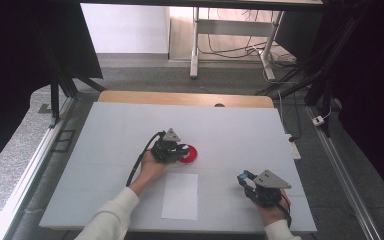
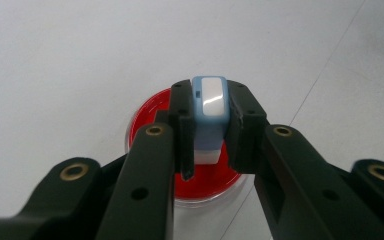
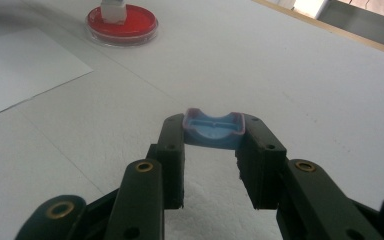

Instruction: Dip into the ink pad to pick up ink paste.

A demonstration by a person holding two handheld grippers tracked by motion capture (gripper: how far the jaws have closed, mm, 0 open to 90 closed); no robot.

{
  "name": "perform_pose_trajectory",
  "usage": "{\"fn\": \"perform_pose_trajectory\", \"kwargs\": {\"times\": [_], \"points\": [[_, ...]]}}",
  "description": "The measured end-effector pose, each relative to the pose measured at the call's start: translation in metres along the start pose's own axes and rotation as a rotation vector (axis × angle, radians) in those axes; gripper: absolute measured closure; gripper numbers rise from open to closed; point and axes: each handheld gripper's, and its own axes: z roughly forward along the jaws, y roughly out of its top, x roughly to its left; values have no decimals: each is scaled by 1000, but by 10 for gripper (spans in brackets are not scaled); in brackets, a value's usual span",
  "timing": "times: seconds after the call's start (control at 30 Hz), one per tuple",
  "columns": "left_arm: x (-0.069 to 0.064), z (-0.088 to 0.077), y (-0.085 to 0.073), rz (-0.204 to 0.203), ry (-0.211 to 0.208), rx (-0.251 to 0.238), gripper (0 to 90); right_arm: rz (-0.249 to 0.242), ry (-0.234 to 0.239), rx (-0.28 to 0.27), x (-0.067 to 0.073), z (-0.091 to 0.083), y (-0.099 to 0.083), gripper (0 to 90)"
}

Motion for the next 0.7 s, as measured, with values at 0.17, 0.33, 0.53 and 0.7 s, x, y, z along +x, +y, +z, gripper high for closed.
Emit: {"fn": "perform_pose_trajectory", "kwargs": {"times": [0.17, 0.33, 0.53, 0.7], "points": [[1, 1, -1, -8, -4, 4, 753, -1, 0, 2, 0, 0, 0, 649], [0, 2, 0, -1, 5, 10, 754, -4, -2, 5, 0, 0, 0, 649], [-4, 2, 1, 19, 25, 21, 755, -1, 0, 0, 1, 0, 0, 649], [-3, 2, 0, 9, 18, 18, 755, -1, 0, -1, 1, 0, 0, 649]]}}
